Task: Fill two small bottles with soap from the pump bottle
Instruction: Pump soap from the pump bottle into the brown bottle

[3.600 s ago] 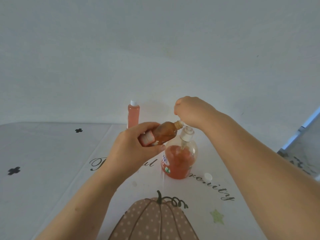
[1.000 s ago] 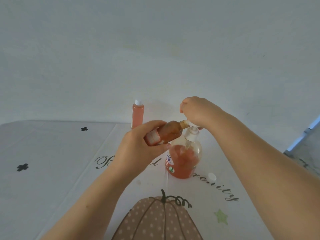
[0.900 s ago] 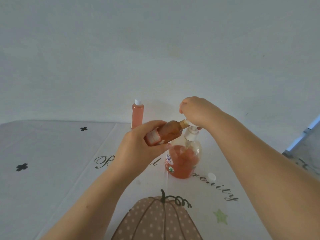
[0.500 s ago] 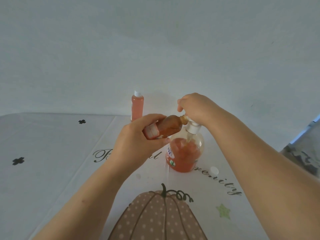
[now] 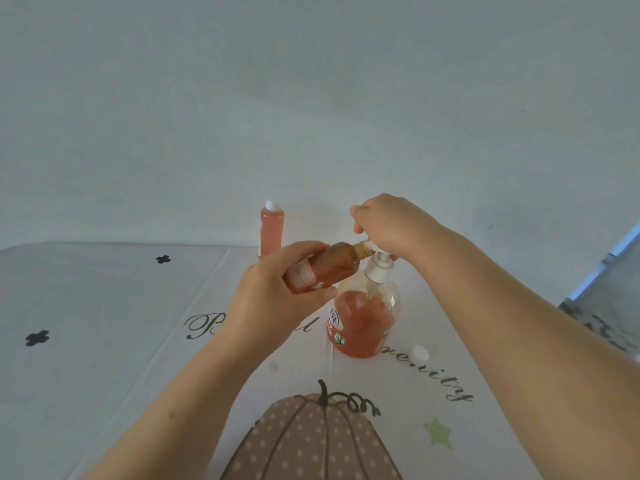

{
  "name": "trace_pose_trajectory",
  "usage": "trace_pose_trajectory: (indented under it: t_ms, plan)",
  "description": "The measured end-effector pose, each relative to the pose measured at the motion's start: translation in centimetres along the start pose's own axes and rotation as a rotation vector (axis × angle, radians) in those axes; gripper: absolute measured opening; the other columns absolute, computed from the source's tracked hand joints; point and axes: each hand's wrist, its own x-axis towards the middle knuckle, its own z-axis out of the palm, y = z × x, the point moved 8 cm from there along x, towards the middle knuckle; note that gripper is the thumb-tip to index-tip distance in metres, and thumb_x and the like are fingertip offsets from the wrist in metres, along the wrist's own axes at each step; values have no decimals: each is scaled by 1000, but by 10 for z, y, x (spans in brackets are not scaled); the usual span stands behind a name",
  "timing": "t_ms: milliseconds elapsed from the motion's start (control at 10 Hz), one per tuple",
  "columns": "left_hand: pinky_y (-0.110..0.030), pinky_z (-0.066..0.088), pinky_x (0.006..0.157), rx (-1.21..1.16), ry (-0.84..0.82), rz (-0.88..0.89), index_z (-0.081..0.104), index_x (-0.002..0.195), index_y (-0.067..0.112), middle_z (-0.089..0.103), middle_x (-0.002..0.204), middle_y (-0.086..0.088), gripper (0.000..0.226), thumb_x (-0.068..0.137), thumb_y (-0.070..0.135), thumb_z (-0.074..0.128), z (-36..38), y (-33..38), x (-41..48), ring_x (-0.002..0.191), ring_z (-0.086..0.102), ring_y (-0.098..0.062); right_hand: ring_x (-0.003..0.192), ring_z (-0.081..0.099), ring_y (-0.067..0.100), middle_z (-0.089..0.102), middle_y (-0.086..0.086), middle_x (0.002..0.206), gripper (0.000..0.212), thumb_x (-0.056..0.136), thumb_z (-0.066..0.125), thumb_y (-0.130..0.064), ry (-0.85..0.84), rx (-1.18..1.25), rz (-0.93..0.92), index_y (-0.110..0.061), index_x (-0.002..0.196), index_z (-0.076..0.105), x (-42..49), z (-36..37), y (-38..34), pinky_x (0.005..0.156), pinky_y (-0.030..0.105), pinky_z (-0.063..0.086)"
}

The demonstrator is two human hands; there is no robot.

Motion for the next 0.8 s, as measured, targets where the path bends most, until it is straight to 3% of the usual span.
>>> trace_pose_trajectory:
  t_ms: [200, 300, 400, 500, 600, 800]
  plan:
    - [-10, 48, 72, -6, 14, 3, 67, 111, 40, 70, 91, 20, 44, 74, 21, 84, 0, -1, 1, 87, 65, 2, 72, 60, 27, 64, 9, 89, 37, 103, 35, -28, -16, -6, -19, -9, 105, 67, 2, 3, -2, 77, 37, 50]
    - [-18, 52, 77, -5, 12, 2, 67, 111, 41, 70, 93, 20, 44, 74, 21, 83, 0, -1, 2, 89, 66, -2, 91, 64, 33, 66, 14, 103, 36, 105, 34, -21, -9, 67, -24, -6, 111, 66, 0, 2, -3, 87, 41, 52]
    - [-15, 51, 76, 1, 8, 2, 67, 109, 41, 70, 93, 21, 44, 73, 21, 83, 0, -1, 1, 90, 65, 0, 101, 61, 32, 64, 20, 120, 37, 109, 32, -18, -25, 87, -71, -5, 126, 62, -7, 5, -6, 97, 46, 52]
    - [-8, 47, 74, 19, 4, -10, 67, 110, 41, 70, 93, 22, 45, 73, 22, 84, 1, -5, 2, 90, 64, 2, 111, 61, 36, 64, 21, 123, 37, 109, 32, -16, -50, 58, -100, -5, 129, 61, -3, 14, -4, 97, 46, 51]
    - [-5, 44, 72, 35, 7, -24, 67, 109, 42, 68, 91, 24, 46, 72, 22, 84, 1, -8, 1, 88, 63, 4, 113, 62, 38, 64, 20, 122, 38, 109, 31, -18, -56, -48, -144, -6, 128, 62, -2, 17, -6, 98, 48, 51]
    - [-7, 45, 73, 73, 28, 12, 68, 106, 43, 66, 88, 28, 45, 70, 21, 85, -1, -1, 1, 88, 61, 5, 110, 61, 36, 63, 15, 119, 35, 107, 33, -14, -32, -19, -83, -10, 126, 62, -6, 11, -5, 95, 46, 52]
